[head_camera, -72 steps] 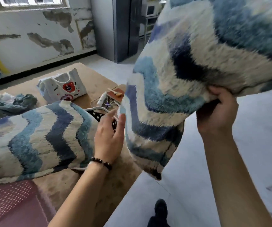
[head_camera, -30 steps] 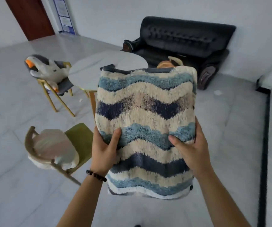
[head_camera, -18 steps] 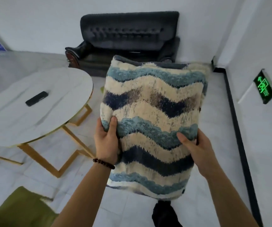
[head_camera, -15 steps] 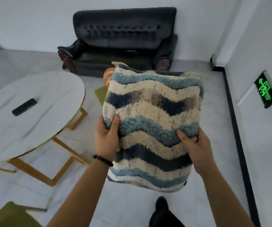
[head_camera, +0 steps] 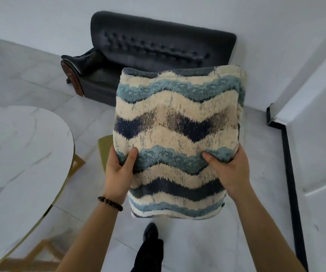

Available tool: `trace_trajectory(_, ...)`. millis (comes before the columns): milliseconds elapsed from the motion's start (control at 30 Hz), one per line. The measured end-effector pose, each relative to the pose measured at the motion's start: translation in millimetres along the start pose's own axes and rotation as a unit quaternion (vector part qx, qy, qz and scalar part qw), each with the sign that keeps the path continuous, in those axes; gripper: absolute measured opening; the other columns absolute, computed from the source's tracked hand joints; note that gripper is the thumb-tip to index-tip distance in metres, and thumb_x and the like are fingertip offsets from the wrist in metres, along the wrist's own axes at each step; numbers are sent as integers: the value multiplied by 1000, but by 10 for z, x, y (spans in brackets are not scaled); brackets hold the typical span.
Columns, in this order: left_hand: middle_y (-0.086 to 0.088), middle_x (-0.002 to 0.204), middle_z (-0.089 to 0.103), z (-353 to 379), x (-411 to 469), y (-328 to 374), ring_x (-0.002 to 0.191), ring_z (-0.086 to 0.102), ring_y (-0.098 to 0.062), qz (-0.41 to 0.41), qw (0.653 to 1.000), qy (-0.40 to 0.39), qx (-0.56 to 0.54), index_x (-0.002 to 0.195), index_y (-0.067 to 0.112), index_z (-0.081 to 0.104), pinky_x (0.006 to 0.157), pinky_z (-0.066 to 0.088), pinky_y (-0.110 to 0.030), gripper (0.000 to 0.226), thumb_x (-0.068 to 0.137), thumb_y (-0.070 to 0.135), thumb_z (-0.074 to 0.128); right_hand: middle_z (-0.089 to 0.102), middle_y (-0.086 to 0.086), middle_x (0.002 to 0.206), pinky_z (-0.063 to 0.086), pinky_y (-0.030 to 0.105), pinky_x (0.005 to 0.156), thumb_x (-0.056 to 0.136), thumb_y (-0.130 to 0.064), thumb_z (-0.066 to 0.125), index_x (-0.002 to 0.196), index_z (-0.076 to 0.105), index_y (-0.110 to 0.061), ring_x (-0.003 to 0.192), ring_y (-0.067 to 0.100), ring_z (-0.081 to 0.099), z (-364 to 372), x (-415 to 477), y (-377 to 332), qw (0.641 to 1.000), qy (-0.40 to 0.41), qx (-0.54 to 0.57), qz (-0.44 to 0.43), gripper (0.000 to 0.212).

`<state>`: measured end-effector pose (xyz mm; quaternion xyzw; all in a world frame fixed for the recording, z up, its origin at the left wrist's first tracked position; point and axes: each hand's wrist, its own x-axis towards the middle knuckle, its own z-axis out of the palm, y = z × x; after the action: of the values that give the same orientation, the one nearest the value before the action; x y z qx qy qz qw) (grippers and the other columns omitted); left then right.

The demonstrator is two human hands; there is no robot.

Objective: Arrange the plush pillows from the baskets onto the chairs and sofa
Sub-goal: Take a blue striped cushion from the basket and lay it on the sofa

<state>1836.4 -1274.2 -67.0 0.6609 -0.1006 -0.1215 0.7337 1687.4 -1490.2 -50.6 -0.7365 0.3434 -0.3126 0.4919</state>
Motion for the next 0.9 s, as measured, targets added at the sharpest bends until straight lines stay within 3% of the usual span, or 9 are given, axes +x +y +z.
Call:
trace_trajectory(100,4,127,67,416,934,0,115,66,-14,-36,999,-25,24,135,24,54,99,56,-37,39,98,25,65,68,-13,109,52,27,86,73,-17,91,124,60,-25,99,5,66,169,800,-60,999,32,-7,2,59)
trace_trajectory(167,7,124,66,725,1430,87,114,64,-12,-33,998,-50,21,130,31,52,94,56,-29,34,98,23,64,63,-26,101,50,10,75,75,-12,89,109,57,-36,87,-18,63,213,1242,-146,998,55,8,0,53)
trace_trajectory(267,9,119,65,1263,2227,169,110,63,-6,-38,996,-78,28,134,23,52,81,57,-15,35,100,21,62,59,-30,98,45,-3,65,76,-7,88,102,54,-39,81,-30,57,255,1982,-175,995,91,31,9,54)
trace_trajectory(400,4,125,66,1918,3324,-22,115,64,-13,-46,989,-121,64,137,20,50,95,57,-32,40,99,23,62,66,-41,94,47,0,71,75,-10,89,102,57,-46,90,-26,59,457,2962,137,991,122,52,13,55)
trace_trajectory(533,1,130,64,2531,4437,-378,118,62,-17,-36,985,-116,119,140,21,47,103,53,-43,44,100,27,63,62,-50,98,49,14,81,76,-14,88,111,56,-50,96,-24,58,770,4135,529,989,121,79,27,59)
trace_trajectory(600,1,131,62,2853,5018,-467,118,62,-15,-34,986,-104,125,142,20,45,103,53,-42,46,100,26,62,66,-44,100,51,20,85,76,-16,88,114,58,-48,99,-20,60,909,4861,658,991,102,86,23,58)
trace_trajectory(767,2,135,61,3456,6310,-293,116,64,-12,-68,991,-63,94,148,22,39,96,57,-31,54,100,25,62,71,-10,121,56,40,99,74,-21,87,131,63,-15,117,13,66,1267,6611,605,995,31,90,13,62)
trace_trajectory(833,5,135,60,3552,6726,-171,116,63,-8,-75,991,-42,100,152,24,33,96,57,-29,61,99,29,63,71,-7,122,57,35,99,75,-19,88,130,63,-14,118,9,66,1442,7170,500,995,-9,96,0,61)
trace_trajectory(900,13,126,61,3630,7055,-38,106,64,3,-65,992,-27,104,146,27,38,83,57,-16,50,101,27,59,69,-17,115,57,18,92,77,-8,87,121,64,-24,107,-10,65,1638,7628,428,992,-56,111,-9,53)
